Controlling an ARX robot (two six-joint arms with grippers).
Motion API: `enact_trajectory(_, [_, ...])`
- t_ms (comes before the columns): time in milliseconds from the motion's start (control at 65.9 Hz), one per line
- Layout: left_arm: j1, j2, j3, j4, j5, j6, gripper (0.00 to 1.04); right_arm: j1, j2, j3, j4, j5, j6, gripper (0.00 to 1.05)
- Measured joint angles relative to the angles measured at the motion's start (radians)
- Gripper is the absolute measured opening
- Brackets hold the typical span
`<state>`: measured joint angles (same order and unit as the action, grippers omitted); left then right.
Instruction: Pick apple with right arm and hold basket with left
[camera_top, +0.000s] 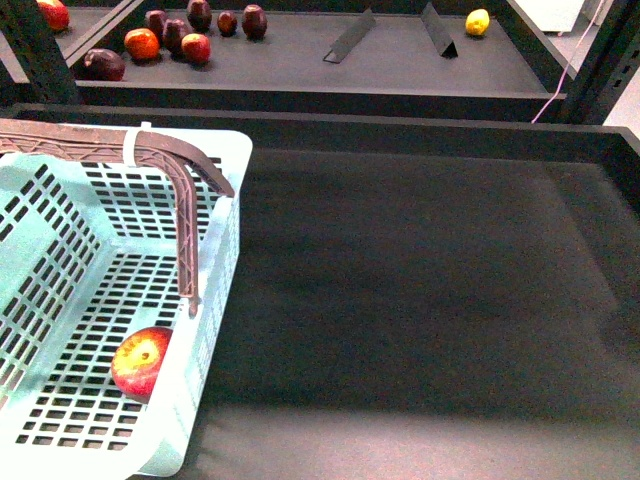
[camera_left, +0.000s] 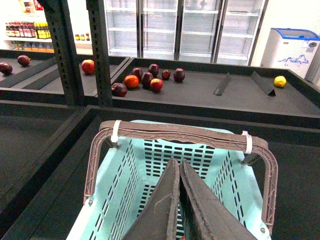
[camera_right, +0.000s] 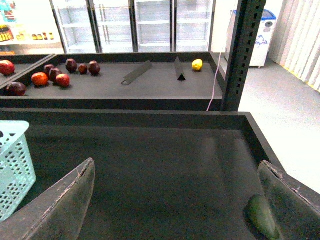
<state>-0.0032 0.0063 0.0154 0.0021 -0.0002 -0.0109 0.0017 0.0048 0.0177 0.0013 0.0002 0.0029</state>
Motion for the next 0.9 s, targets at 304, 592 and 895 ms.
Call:
enact_trajectory(304, [0.0, 0.0, 0.0, 0.0, 0.0, 0.0, 0.03, 0.0, 0.0, 0.0, 0.0, 0.0, 0.0, 0.96])
enact_trajectory(592, [0.0, 0.0, 0.0, 0.0, 0.0, 0.0, 0.58, 0.0, 0.0, 0.0, 0.0, 0.0, 0.0, 0.96])
enact_trajectory(895, [0.0, 0.0, 0.0, 0.0, 0.0, 0.002, 0.97, 0.0, 0.0, 0.0, 0.0, 0.0, 0.0, 0.96])
